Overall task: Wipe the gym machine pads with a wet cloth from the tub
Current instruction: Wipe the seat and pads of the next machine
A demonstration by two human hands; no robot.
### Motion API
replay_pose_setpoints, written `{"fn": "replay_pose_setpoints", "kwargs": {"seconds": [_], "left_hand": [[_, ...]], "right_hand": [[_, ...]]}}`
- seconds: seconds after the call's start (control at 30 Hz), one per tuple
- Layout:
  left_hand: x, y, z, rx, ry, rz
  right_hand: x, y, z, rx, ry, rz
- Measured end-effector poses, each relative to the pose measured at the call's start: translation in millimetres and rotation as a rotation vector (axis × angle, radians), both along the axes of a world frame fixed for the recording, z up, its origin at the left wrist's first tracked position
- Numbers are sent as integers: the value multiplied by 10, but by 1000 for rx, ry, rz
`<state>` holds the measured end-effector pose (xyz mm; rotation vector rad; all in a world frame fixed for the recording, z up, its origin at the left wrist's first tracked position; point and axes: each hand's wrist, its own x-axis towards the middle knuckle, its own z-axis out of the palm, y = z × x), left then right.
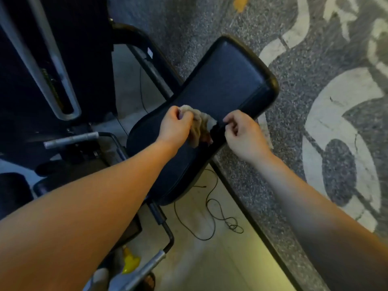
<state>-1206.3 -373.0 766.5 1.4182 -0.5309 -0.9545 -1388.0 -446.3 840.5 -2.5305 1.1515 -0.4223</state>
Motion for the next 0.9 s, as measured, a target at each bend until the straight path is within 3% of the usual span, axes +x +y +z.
{"fn": "replay_pose_setpoints", "kwargs": {"seconds": [0.1,0.2,0.27,0.33,0.43,0.57,0.7,0.77,0.9], "left_hand": [[52,-1,-18,-75,-294,116],[-51,-100,-246,-157,-575,-177],[-188,-121,-453,-156,-698,-335],[-296,-97,-611,-153,-670,-324],[-357,-168,-767,-156,-749,-137],[-411,-388,-798,-178,-754,-15],[-212,-460,-954,-293,-884,-29],[-93,-504,-994,-266,-821,-3],[-136,-528,-825,-171,-498,119]], "right_hand": [[144,-142,151,-305,202,198],[316,-247,137,-638,419,360],[391,-298,85,-749,538,360],[419,-352,9,-819,646,342],[477,-448,-81,-893,732,317],[576,-558,-186,-998,707,334],[571,-605,-253,-1071,671,313],[570,-620,-265,-1073,670,315],[564,-626,-272,-1065,656,309]]}}
